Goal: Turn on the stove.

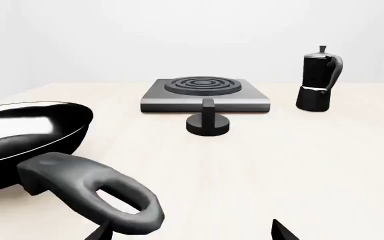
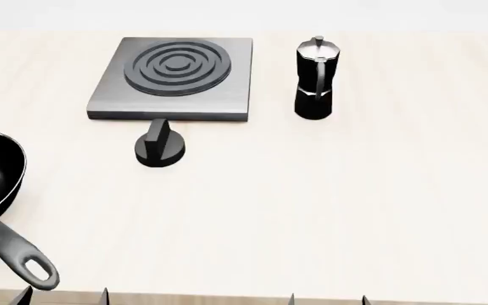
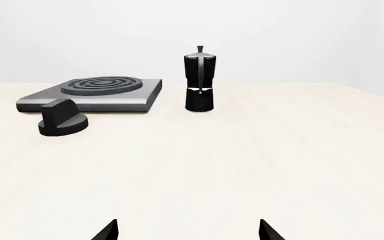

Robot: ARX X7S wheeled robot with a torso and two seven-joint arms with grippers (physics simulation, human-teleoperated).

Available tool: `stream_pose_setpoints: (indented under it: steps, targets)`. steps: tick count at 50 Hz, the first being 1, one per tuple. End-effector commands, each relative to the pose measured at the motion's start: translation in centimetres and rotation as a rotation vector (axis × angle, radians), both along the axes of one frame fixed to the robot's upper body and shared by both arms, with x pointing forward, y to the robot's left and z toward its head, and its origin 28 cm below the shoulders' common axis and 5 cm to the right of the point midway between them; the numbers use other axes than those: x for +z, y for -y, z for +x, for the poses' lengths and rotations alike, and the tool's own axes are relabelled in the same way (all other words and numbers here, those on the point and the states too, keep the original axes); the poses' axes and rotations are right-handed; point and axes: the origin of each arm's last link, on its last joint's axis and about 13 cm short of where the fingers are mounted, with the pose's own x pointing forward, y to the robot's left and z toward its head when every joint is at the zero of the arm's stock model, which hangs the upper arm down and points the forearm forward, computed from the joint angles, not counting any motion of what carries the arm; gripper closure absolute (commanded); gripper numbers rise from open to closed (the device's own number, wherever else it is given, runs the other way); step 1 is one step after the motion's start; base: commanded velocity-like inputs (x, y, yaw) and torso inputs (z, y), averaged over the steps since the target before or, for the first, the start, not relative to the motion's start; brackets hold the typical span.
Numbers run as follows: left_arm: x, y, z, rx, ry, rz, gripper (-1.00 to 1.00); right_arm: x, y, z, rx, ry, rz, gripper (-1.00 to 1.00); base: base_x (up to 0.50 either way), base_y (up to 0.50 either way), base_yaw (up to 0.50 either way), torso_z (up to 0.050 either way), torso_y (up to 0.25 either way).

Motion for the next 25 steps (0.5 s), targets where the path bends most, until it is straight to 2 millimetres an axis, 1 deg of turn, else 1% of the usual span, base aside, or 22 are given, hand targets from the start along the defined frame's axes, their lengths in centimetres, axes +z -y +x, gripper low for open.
stream_pose_setpoints:
  steps: [1,7,10,11,13,15,21,25]
  targets:
    - [0.1,0.0,-0.2,0.005,0.017,0.016,-1.0,0.0,-0.1,0.0,0.005,-0.011,-0.02,-1.0,0.0,0.0,0.0,0.0,0.0]
    - [0.3,0.0,-0.3,0.004,0.002,0.037,-1.0,0.2,-0.3,-0.2,0.015,-0.011,-0.038,-1.0,0.0,0.0,0.0,0.0,0.0]
    - [0.9,0.1,-0.5,0.0,0.012,0.037,-1.0,0.6,-0.3,-0.3,0.02,-0.017,-0.04,-1.0,0.0,0.0,0.0,0.0,0.0]
    - [1.5,0.1,-0.6,-0.008,0.01,0.021,-1.0,1.1,-0.4,-0.3,0.019,-0.014,-0.041,-1.0,0.0,0.0,0.0,0.0,0.0]
    - [1.8,0.1,-0.6,-0.001,0.023,0.036,-1.0,1.4,-0.4,-0.4,0.022,-0.013,-0.043,-1.0,0.0,0.0,0.0,0.0,0.0]
    - [2.3,0.1,-0.7,-0.003,0.031,0.044,-1.0,2.2,-0.5,-0.5,0.031,-0.005,-0.045,-1.0,0.0,0.0,0.0,0.0,0.0]
    - [3.1,0.1,-0.8,-0.002,0.035,0.054,-1.0,3.7,-0.9,-0.7,0.05,0.002,-0.052,-1.0,0.0,0.0,0.0,0.0,0.0]
    - [4.4,0.2,-1.1,-0.011,0.054,0.06,-1.0,4.6,-1.0,-0.8,0.057,0.006,-0.056,-1.0,0.0,0.0,0.0,0.0,0.0]
